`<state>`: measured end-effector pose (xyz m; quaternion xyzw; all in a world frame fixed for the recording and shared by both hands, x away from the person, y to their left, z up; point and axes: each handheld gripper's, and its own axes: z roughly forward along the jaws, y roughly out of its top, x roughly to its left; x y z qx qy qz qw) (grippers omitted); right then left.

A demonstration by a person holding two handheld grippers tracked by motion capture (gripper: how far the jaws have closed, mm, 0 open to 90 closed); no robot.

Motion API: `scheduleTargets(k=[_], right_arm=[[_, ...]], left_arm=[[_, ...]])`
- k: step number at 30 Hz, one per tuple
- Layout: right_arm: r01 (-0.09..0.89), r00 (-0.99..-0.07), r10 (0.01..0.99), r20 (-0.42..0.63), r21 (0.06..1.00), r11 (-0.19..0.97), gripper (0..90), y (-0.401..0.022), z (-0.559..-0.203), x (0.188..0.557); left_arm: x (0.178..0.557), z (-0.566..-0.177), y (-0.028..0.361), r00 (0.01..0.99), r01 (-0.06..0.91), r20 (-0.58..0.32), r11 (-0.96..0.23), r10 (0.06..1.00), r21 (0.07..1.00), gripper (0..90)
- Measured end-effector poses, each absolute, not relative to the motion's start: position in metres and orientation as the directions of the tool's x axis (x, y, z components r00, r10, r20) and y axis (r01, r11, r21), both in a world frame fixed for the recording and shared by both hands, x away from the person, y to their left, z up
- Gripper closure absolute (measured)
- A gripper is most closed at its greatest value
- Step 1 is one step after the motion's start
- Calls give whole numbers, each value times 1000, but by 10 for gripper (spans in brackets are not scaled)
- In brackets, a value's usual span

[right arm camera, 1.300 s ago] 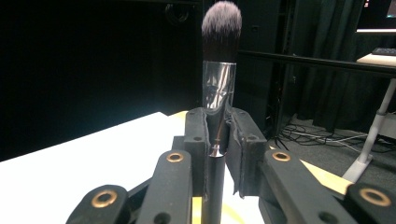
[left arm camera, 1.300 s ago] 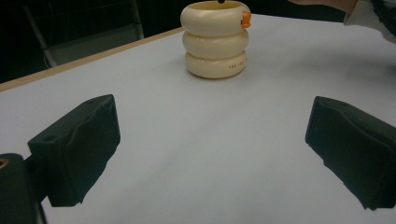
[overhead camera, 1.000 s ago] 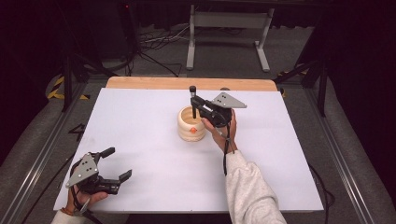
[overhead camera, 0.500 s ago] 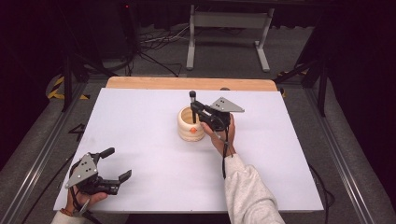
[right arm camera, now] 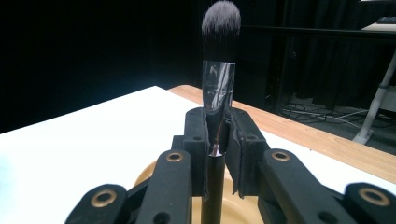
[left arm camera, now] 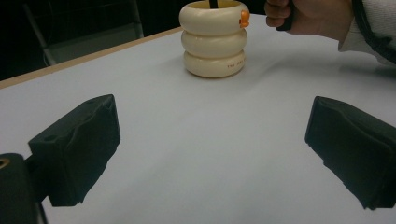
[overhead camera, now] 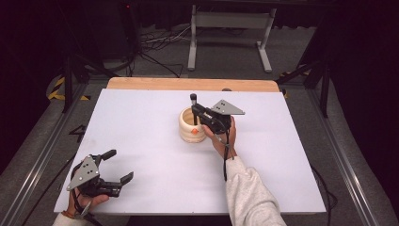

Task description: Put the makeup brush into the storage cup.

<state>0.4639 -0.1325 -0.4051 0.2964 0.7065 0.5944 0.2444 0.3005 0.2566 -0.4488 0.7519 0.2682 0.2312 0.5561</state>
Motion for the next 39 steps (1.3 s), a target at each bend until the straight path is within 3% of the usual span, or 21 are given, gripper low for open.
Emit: scheduleTargets(k=[32, 39], right_arm=[[133, -695, 719, 14, 985, 110, 784, -137, -412, 459], [127, -684, 730, 9, 986, 107, 647, -140, -407, 459]], left_arm=[[299, -449, 256, 752, 156, 44, -242, 658, 958, 44], [299, -449, 255, 753, 158, 42, -243, 657, 957, 52]])
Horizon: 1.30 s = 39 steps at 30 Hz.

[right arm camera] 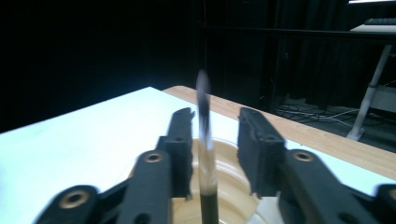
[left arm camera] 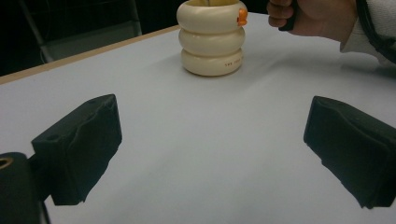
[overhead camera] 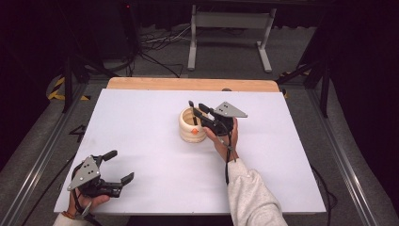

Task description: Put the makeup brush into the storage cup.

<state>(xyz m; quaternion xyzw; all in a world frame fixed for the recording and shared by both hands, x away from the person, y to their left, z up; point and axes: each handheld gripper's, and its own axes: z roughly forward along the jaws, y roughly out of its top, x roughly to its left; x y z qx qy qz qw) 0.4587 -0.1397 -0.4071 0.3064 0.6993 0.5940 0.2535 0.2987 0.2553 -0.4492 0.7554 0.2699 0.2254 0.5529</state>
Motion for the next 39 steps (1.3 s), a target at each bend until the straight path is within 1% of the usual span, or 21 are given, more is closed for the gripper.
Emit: scheduleTargets(k=[2, 4, 6, 7, 8, 11, 12, 18, 22, 24, 27, 30, 32, 35, 39], right_arm=[[125, -682, 732, 12, 987, 101, 622, -142, -406, 459], [127, -678, 735, 11, 987, 102, 566, -144, -404, 459], [124, -675, 738, 5, 987, 107, 557, -146, -403, 459], [111, -672, 740, -14, 987, 119, 517, -148, -398, 457], [111, -672, 740, -14, 987, 119, 517, -148, -398, 457], [81, -660, 748, -74, 982, 169, 480, -148, -389, 452], [81, -660, 748, -74, 982, 169, 480, -148, -389, 452], [50, -646, 752, -127, 977, 208, 391, -152, -379, 444], [35, -626, 765, -153, 974, 223, 365, -155, -374, 439], [27, -615, 772, -160, 974, 223, 339, -157, -371, 435], [18, -616, 767, -179, 970, 242, 317, -160, -368, 430], [22, -609, 770, -191, 966, 257, 302, -163, -367, 426], [29, -617, 766, -181, 967, 252, 271, -165, -368, 424], [24, -614, 763, -201, 962, 273, 244, -165, -369, 422], [17, -589, 778, -219, 959, 283, 212, -169, -366, 417]], left_arm=[[298, -449, 256, 751, 154, 45, -241, 659, 958, 51], [298, -449, 257, 750, 158, 38, -234, 661, 959, 51], [298, -449, 257, 750, 156, 41, -236, 661, 959, 50], [298, -448, 257, 750, 154, 42, -236, 660, 959, 50], [298, -448, 257, 750, 154, 42, -236, 660, 959, 50], [297, -448, 257, 748, 150, 42, -231, 662, 961, 50], [297, -448, 257, 748, 150, 42, -231, 662, 961, 50], [297, -448, 257, 748, 151, 42, -230, 663, 961, 50], [298, -448, 256, 750, 151, 47, -241, 660, 959, 50], [298, -448, 256, 754, 149, 47, -239, 656, 960, 50], [299, -449, 255, 753, 155, 45, -243, 657, 958, 49], [298, -448, 255, 751, 150, 49, -242, 658, 959, 50], [298, -449, 254, 750, 150, 47, -239, 659, 959, 50], [298, -448, 255, 751, 148, 52, -245, 658, 958, 49], [299, -449, 255, 750, 155, 48, -246, 660, 957, 49]])
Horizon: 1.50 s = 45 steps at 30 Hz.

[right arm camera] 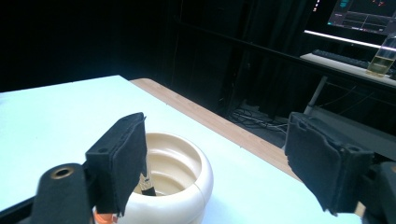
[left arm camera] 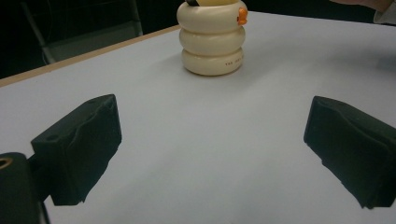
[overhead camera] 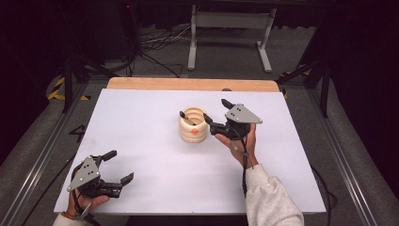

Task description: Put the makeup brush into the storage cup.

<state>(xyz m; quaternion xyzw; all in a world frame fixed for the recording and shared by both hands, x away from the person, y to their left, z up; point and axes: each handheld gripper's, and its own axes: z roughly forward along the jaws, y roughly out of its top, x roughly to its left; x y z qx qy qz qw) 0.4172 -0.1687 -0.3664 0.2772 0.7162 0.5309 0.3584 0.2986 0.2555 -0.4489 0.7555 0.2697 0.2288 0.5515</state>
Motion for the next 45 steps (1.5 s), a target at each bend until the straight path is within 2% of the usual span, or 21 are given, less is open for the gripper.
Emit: scheduleTargets(k=[13, 38, 45], right_arm=[[24, -579, 777, -247, 947, 320, 120, -184, -366, 401], [14, -554, 787, -269, 943, 333, 116, -216, -365, 371], [2, -535, 788, -306, 932, 363, 117, -229, -363, 358]], left_arm=[[300, -450, 254, 748, 160, 57, -264, 661, 951, 48], [297, -448, 252, 746, 153, 65, -265, 663, 952, 45], [297, -448, 252, 738, 155, 67, -266, 672, 952, 42]])
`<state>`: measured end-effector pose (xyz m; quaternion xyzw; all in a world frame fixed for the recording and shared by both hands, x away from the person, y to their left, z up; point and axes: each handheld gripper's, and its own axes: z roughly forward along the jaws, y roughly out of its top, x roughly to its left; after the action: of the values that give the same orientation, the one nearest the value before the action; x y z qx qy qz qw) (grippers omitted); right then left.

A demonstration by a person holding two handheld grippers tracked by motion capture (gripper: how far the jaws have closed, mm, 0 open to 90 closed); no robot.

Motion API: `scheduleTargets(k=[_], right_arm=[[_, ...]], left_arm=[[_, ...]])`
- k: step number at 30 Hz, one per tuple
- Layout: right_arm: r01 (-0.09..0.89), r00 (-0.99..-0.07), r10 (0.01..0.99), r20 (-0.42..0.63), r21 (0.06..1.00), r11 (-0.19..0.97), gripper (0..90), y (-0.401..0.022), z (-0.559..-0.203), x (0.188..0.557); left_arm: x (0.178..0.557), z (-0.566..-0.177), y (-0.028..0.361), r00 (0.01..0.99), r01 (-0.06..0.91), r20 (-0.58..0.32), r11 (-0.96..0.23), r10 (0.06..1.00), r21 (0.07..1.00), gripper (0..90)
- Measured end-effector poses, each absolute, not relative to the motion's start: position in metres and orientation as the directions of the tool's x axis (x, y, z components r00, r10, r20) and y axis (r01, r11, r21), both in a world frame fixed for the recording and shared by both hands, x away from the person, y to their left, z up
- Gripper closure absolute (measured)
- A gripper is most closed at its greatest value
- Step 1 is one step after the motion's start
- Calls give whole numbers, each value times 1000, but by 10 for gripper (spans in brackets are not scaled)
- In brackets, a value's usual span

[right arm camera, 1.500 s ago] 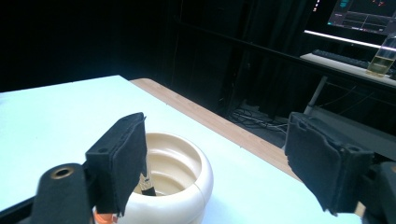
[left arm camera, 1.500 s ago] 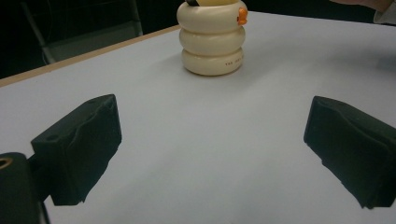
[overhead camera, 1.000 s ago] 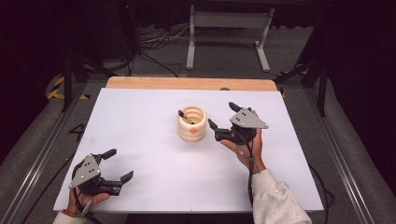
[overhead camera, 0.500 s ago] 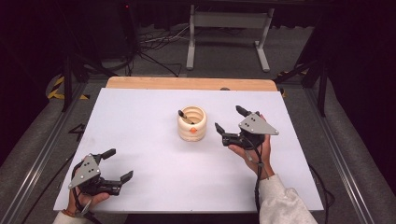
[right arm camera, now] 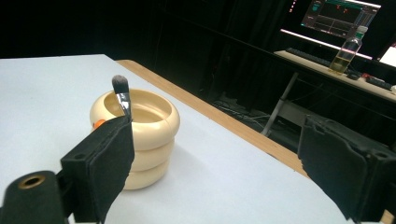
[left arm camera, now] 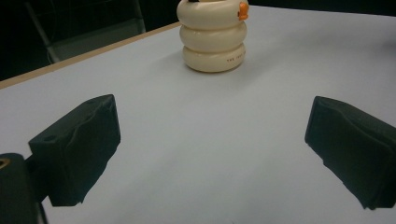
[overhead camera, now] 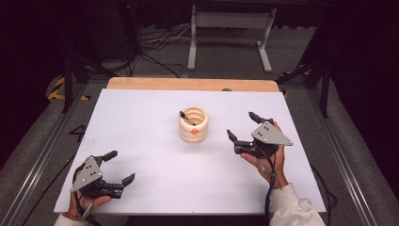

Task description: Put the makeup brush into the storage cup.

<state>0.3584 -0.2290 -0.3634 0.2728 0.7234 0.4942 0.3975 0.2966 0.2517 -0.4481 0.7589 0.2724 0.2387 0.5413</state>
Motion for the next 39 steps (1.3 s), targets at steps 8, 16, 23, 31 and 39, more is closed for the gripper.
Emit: scheduleTargets(k=[8, 16, 23, 31, 39], right_arm=[[0, -531, 782, -325, 923, 384, 117, -237, -365, 350], [-12, -545, 767, -339, 918, 397, 124, -248, -369, 340], [2, -546, 766, -339, 914, 406, 124, -255, -372, 335], [-10, -539, 759, -366, 904, 428, 133, -264, -376, 328], [-2, -530, 766, -364, 904, 428, 104, -274, -381, 324]], left_arm=[[297, -449, 251, 738, 154, 68, -266, 672, 952, 42], [297, -449, 251, 741, 158, 65, -267, 669, 951, 43], [297, -449, 250, 740, 156, 69, -271, 669, 950, 43], [297, -450, 249, 742, 156, 71, -275, 667, 949, 44], [298, -451, 249, 744, 159, 67, -274, 665, 948, 43]])
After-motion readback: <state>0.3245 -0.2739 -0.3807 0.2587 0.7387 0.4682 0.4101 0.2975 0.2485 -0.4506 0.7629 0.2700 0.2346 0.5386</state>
